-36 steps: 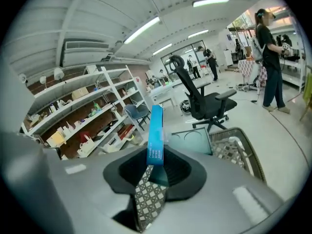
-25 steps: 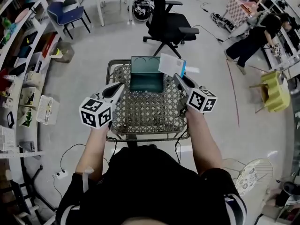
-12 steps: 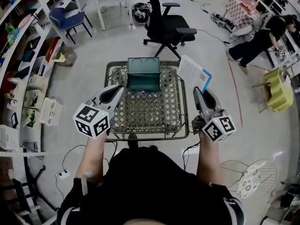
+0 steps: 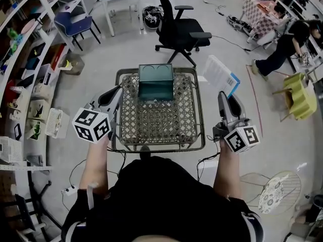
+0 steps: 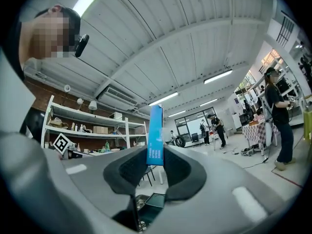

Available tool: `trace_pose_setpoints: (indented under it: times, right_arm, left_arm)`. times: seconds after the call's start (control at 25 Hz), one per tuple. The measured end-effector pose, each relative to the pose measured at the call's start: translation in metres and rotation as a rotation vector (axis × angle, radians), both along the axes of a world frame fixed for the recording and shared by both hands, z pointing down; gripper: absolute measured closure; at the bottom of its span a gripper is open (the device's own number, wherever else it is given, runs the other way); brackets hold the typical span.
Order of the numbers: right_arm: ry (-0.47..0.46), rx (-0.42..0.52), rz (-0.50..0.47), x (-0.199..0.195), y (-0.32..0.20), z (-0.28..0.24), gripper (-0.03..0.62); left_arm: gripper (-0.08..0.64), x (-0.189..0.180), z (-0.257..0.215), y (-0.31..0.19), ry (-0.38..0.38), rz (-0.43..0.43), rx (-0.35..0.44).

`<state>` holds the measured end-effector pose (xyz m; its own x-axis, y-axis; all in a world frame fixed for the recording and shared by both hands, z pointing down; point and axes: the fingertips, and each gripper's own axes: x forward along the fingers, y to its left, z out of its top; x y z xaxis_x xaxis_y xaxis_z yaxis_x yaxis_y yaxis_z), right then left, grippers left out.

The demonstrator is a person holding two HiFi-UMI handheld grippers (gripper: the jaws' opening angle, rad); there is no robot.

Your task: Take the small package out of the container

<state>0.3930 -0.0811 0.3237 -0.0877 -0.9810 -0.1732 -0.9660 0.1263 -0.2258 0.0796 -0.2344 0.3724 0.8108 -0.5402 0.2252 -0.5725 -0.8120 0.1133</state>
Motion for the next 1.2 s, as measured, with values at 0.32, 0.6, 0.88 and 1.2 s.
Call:
trace_pose_setpoints:
  times: [0.32, 0.6, 0.88, 1.2]
  right_arm:
    - [0.034, 0.011, -0.042, -0.02, -0.02, -0.011, 0.489]
    - [0.025, -0.029, -0.088, -0.043, -0.029, 0.0, 0.489]
    - [0.008, -0.058, -0.112, -0.053, -0.034, 0.01, 0.491]
    - [-0.037, -0.086, -0.128, -0.057, -0.037, 0.028, 0.489]
  left_arm:
    - [0.537, 0.003, -0.015, -0.008, 0.01, 0.001, 0.038]
    - [0.537, 0.002, -0.003, -0.004, 0.016, 0.003, 0.009]
    - [0.537, -0.009, 0.013, -0.004, 0.014, -0.026, -0.028]
    - [0.537, -0.01, 0.024, -0.009, 0.013, -0.038, -0.044]
